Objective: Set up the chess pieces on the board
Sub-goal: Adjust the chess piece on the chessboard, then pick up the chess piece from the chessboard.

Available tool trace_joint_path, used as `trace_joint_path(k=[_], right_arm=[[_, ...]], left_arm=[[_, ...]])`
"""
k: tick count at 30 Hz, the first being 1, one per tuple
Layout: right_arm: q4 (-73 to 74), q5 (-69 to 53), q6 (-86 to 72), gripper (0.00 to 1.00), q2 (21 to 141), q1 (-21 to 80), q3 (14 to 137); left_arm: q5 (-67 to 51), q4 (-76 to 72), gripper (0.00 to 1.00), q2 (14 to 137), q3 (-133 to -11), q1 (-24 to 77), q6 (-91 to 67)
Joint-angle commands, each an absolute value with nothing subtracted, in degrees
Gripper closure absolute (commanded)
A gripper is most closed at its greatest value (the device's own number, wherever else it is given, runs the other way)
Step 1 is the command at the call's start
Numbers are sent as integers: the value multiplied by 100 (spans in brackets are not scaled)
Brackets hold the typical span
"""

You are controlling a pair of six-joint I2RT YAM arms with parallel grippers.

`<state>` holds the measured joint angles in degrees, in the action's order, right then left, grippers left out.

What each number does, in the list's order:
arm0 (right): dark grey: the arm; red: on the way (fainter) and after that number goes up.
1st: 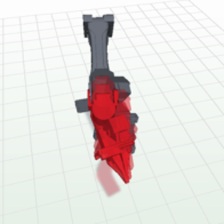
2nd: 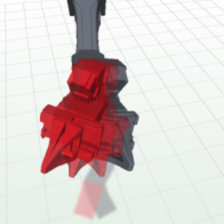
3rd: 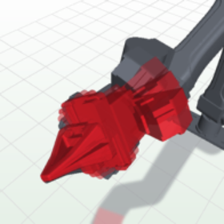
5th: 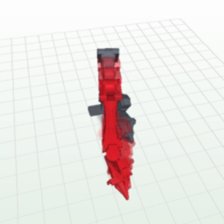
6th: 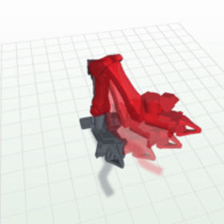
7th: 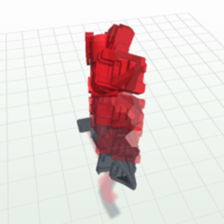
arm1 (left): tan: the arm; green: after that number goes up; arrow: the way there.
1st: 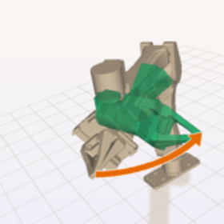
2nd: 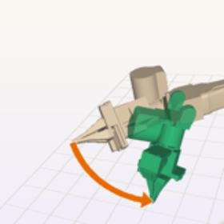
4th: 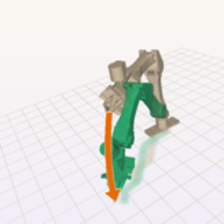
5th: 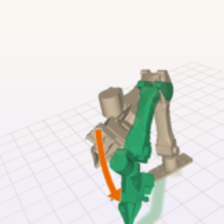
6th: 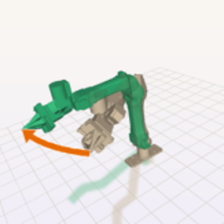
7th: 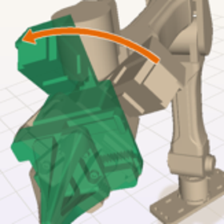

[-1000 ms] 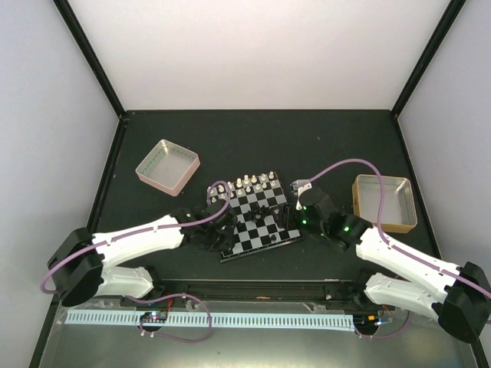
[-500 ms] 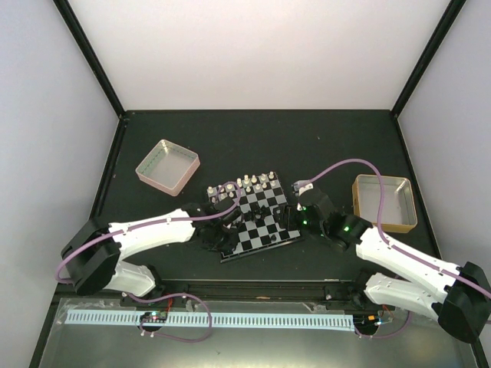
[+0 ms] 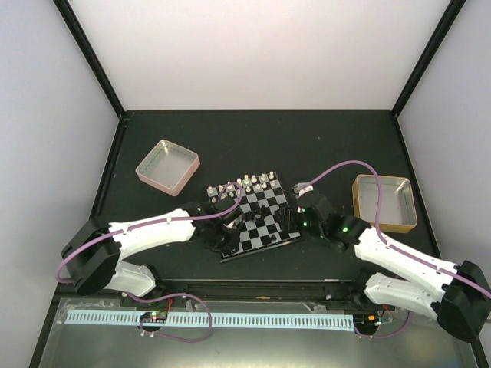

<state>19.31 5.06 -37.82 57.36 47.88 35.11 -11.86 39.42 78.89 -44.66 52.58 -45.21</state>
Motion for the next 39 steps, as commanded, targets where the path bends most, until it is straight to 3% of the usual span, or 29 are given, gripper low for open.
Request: trace_joint_path(k=[1,13,28,30,32,39], right_arm=[[1867,574,-3762,34,5786,4772,3542],[2107,395,-3609,34,6041,4766,3752],[3240,464,-2994,42,8187,4771,5229],[3404,526,-2941,45,8592,4768,5574],[3497,518,-2842,53,8893,4772,5920],[3696,180,-2469,72,9682,4771,6611]], left_arm=[[-1216,3961,73,7982,-4657,5247,-4459],[-1094,3669,55,7557,-4679,5183,-4522],[473,2153,46,4958,-3568,3972,-4221],[629,1867,35,4637,-3298,3901,-4224],[768,1659,30,4387,-3074,3856,-4224],[744,1484,26,4145,-2795,3680,-4140]])
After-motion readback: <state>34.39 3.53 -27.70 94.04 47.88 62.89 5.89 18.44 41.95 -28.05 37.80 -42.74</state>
